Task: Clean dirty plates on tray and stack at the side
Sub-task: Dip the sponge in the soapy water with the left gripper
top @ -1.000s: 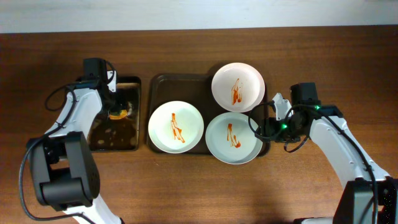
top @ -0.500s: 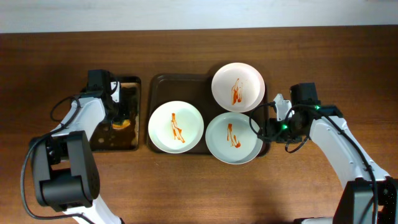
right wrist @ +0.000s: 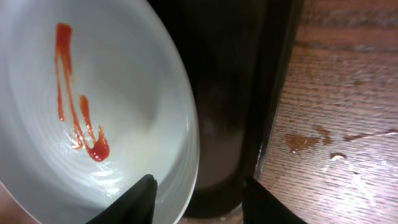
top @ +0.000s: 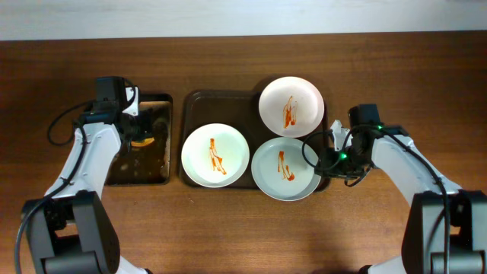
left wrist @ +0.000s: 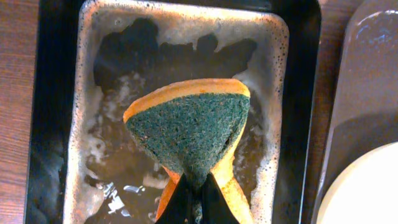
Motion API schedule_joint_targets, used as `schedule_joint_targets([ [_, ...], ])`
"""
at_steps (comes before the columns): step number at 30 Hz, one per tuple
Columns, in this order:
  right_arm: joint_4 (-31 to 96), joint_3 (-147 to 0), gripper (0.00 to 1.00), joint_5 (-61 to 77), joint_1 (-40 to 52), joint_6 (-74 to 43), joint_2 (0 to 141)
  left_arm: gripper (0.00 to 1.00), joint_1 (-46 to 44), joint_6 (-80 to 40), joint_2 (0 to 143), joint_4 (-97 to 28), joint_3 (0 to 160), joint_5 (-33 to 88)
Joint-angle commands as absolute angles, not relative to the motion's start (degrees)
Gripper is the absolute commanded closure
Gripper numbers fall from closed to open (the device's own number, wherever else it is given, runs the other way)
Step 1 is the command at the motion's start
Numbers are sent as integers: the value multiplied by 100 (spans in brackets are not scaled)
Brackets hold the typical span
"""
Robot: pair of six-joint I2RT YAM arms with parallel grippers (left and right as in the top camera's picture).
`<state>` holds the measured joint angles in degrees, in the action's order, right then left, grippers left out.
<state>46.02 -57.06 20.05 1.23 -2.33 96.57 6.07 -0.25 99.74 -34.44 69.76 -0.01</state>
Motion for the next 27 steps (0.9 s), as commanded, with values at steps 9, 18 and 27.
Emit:
schedule_joint_targets([
  [9,4322,-5732,72,2182,349,-351,10116,100,602,-40,9743,-3181,7067,64],
  [18,4066,-5730,96,1702,486,-674,10116,100,602,-43,8947,-2751,7067,67],
  [27,4047,-5730,96,1732,486,-672,10116,100,602,-40,8436,-2521,7067,64],
])
